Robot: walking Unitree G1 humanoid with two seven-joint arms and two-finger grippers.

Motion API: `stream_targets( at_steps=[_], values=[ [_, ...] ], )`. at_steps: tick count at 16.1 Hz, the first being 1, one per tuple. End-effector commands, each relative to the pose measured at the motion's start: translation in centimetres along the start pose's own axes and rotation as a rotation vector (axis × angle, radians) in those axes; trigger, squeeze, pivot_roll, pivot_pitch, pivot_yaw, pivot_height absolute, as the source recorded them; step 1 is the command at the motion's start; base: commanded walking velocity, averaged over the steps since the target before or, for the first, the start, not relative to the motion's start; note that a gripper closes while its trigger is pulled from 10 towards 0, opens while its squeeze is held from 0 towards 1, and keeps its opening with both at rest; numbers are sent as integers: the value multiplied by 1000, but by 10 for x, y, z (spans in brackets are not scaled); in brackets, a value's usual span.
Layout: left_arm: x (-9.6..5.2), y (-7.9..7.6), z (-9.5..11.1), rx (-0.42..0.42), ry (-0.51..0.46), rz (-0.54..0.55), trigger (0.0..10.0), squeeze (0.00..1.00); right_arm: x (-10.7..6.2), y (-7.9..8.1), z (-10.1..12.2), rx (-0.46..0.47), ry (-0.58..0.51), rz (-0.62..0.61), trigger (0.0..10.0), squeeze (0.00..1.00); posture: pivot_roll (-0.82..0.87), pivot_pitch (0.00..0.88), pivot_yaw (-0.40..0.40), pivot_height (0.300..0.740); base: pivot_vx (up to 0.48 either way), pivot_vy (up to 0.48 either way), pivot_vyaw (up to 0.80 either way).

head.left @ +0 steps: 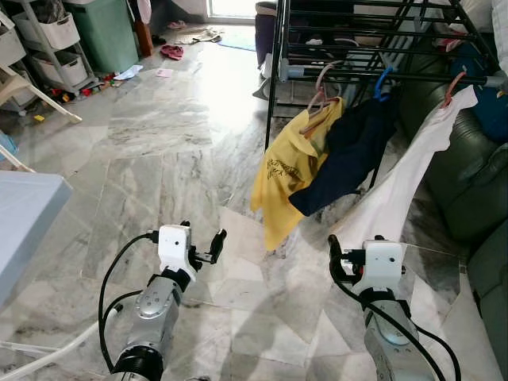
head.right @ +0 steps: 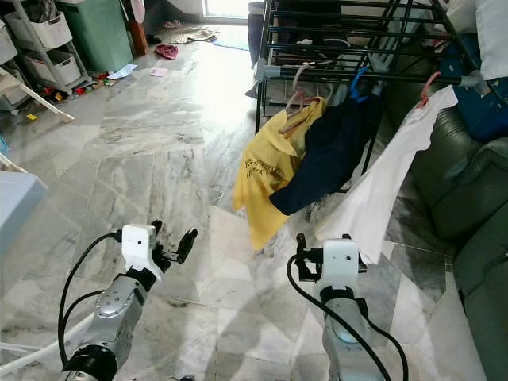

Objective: Hang hanger

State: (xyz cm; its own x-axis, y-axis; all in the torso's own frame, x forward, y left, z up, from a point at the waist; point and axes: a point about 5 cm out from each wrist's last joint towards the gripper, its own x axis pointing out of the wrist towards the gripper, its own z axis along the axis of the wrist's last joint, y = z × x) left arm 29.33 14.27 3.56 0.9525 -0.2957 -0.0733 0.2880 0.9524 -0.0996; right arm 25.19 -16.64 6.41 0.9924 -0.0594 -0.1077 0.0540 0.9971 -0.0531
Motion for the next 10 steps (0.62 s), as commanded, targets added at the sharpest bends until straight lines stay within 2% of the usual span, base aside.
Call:
stream_targets(
  at_steps=[1, 3, 6, 10],
  values=[
    [-3, 0, -5, 6, 27, -5, 10000, 0, 0, -4, -3, 24, 27, -19, 10000, 0, -183, 55, 17, 740, 0, 0, 0],
    [-1, -3, -5, -5, 36, -35, 10000, 0, 1, -3, -3, 22, 37, -2, 10000, 0, -187, 45, 15, 740, 0, 0, 0],
    [1, -4, -4, -5, 32, -37, 10000, 0, 5, -3, 1, -52, 12, -28, 10000, 0, -190, 46, 17, 740, 0, 0, 0],
    [2, -6, -4, -14, 33, -44, 10000, 0, 6, 3, 3, -101, -16, 30, 10000, 0, -203, 59, 26, 740, 0, 0, 0]
  ],
)
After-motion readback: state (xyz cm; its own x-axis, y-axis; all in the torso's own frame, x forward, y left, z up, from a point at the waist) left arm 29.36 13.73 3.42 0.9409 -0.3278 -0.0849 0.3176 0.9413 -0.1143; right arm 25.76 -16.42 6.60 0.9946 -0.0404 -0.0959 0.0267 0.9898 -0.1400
